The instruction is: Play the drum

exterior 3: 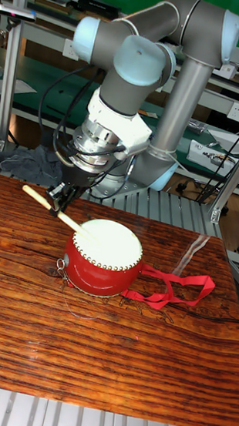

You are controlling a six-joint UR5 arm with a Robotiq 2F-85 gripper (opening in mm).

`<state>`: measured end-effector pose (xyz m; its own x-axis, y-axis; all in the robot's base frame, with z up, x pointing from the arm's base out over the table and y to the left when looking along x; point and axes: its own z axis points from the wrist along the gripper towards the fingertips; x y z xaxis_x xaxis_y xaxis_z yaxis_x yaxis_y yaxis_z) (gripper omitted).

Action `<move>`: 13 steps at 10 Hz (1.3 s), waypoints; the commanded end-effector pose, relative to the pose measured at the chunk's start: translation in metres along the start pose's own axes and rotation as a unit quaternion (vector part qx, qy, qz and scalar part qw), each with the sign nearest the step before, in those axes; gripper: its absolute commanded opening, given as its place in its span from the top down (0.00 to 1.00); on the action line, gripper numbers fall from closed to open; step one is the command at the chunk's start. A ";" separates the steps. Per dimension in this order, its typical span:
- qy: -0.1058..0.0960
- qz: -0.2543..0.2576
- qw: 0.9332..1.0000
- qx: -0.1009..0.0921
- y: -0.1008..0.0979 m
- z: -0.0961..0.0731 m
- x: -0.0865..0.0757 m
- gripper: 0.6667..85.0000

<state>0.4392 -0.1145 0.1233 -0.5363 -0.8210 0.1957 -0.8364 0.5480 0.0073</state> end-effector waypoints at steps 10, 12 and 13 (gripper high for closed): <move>-0.082 -0.022 0.995 -0.045 0.018 -0.012 -0.032 1.00; -0.096 -0.024 0.994 -0.045 0.018 -0.013 -0.039 1.00; -0.102 -0.028 0.993 -0.046 0.018 -0.014 -0.042 1.00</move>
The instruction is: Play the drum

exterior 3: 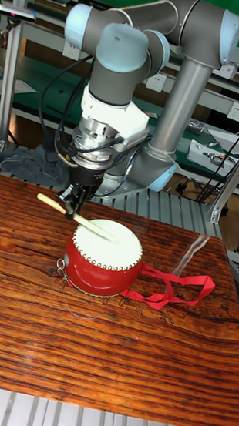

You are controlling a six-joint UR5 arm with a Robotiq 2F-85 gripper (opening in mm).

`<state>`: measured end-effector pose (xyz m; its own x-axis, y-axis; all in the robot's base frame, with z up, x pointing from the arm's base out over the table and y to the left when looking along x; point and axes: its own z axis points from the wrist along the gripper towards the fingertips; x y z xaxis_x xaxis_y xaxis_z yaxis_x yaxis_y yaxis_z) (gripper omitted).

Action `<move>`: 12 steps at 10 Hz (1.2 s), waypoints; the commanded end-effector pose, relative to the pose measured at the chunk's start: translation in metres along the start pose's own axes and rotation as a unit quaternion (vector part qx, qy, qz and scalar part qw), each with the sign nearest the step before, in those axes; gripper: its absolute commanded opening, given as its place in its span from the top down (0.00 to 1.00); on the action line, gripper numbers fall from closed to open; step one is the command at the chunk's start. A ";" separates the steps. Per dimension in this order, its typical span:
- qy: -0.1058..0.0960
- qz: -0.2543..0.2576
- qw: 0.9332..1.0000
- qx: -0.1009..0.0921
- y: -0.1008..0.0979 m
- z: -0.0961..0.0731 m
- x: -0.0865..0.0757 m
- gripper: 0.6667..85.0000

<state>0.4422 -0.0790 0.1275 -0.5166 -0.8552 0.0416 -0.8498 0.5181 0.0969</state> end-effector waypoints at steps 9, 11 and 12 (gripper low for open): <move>0.190 -0.017 0.975 0.116 -0.069 -0.014 0.086 1.00; 0.173 0.001 0.980 0.101 -0.061 -0.007 0.078 1.00; 0.149 0.008 0.985 0.083 -0.052 -0.001 0.069 1.00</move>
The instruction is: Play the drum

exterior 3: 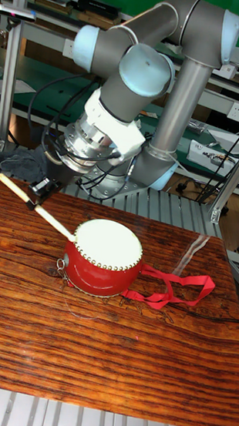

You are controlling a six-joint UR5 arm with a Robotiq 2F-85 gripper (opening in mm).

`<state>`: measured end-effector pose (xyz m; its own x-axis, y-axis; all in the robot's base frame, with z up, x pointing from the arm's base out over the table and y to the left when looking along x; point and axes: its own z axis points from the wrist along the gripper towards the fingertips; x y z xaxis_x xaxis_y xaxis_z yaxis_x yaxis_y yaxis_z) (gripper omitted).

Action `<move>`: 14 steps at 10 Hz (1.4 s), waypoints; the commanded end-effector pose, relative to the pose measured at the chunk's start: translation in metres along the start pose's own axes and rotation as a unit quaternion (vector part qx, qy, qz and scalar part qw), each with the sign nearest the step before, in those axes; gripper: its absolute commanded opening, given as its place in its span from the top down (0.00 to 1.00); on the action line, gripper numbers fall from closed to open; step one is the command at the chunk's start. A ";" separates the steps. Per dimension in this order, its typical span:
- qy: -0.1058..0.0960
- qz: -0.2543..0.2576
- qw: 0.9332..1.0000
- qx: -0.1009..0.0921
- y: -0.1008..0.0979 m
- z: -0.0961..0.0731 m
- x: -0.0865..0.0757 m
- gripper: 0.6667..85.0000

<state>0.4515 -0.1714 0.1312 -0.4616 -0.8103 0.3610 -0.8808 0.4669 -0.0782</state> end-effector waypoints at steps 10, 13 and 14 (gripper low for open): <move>-0.106 0.023 0.993 -0.055 0.027 -0.012 -0.035 1.00; -0.071 -0.001 0.996 -0.060 0.038 -0.026 -0.024 1.00; -0.074 -0.009 0.995 -0.062 0.041 -0.028 -0.026 1.00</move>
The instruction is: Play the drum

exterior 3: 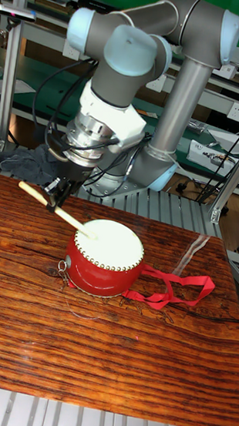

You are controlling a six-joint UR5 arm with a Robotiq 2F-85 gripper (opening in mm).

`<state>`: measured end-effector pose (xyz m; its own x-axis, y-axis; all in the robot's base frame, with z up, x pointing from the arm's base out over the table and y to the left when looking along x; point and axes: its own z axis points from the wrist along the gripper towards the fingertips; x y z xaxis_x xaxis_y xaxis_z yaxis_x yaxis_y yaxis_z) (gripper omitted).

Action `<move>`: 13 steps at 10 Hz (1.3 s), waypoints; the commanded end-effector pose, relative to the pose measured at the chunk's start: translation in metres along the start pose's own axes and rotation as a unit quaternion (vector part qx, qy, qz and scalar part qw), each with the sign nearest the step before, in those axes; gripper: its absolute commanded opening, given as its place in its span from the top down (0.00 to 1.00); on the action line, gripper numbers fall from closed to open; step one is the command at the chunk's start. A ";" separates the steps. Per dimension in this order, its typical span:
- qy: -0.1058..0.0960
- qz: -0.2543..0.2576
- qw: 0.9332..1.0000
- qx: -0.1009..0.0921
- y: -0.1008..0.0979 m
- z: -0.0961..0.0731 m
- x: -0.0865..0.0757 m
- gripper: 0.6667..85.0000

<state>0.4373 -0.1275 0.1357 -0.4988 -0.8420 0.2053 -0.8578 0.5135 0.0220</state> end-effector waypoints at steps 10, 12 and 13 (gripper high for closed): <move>0.041 -0.032 0.999 0.005 0.015 -0.012 0.003 1.00; 0.049 -0.034 0.998 0.005 0.017 -0.011 0.005 1.00; 0.050 -0.035 0.998 0.005 0.017 -0.009 0.003 1.00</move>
<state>0.4225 -0.1226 0.1468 -0.4274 -0.8547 0.2948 -0.8896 0.4557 0.0315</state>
